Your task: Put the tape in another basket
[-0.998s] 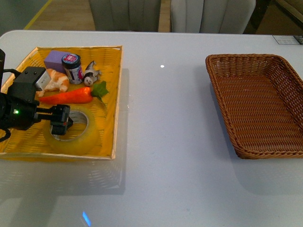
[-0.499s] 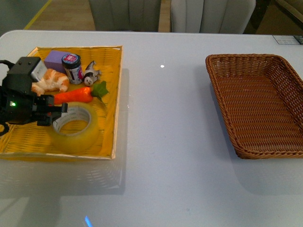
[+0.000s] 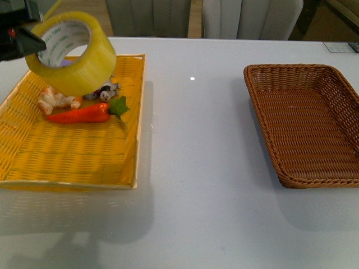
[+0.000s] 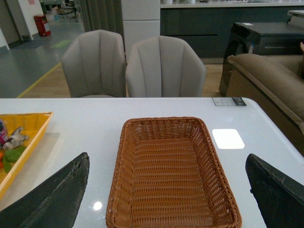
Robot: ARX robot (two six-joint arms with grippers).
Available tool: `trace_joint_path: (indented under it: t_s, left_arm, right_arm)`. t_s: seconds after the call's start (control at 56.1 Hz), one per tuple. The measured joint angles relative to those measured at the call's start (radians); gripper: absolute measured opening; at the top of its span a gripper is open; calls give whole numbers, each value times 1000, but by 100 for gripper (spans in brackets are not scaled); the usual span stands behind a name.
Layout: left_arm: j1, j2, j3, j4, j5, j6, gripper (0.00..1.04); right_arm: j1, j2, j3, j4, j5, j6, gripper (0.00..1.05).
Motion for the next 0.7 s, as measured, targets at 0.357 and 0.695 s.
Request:
trace_joint_path:
  t_s: [0.357, 0.695]
  left_arm:
    - [-220, -75, 32, -62, 0, -126, 14]
    - [-369, -97, 40, -115, 1, -142, 14]
  right_arm:
    - [19, 51, 40, -111, 50, 58, 96]
    - [199, 648, 335, -29, -11, 344, 96]
